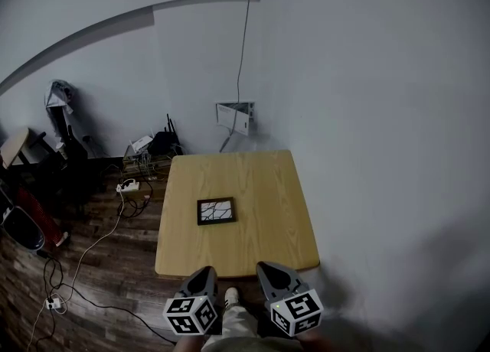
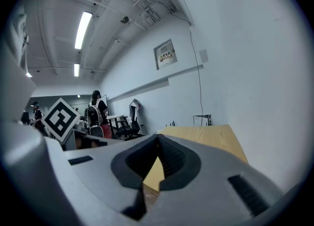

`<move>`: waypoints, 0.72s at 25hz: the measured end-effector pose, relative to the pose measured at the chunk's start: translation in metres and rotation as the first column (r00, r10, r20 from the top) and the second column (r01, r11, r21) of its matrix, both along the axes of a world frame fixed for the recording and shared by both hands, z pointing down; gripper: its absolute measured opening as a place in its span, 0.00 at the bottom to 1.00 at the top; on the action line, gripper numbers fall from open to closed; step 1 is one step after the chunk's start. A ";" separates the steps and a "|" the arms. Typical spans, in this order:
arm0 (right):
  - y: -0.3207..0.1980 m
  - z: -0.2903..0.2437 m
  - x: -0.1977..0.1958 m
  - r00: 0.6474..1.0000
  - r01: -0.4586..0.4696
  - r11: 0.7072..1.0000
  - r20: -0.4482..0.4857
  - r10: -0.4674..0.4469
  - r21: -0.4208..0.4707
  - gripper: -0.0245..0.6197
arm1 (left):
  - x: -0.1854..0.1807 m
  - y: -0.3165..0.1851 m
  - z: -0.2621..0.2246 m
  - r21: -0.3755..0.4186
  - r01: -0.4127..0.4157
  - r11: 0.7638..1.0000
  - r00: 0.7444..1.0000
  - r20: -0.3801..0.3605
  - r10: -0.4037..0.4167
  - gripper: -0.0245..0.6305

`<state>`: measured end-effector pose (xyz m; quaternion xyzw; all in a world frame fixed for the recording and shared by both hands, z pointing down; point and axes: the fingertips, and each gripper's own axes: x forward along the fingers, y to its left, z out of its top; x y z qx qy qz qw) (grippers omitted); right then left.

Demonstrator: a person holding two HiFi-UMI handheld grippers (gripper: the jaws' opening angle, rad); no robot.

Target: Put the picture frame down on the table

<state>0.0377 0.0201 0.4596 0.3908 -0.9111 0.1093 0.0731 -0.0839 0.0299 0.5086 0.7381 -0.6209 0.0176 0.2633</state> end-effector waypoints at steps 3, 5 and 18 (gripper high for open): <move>0.003 -0.003 -0.001 1.000 0.001 1.000 0.004 -0.001 0.004 0.04 | 0.000 0.003 -0.003 0.004 -0.002 1.000 1.000 -0.002 0.002 0.06; 0.004 -0.005 -0.003 1.000 0.001 1.000 0.007 -0.001 0.007 0.04 | -0.001 0.003 -0.004 0.007 -0.003 1.000 1.000 -0.003 0.003 0.06; 0.007 -0.007 -0.009 1.000 0.016 1.000 0.015 -0.016 0.018 0.04 | -0.006 0.007 -0.006 0.023 0.015 1.000 1.000 -0.013 -0.015 0.06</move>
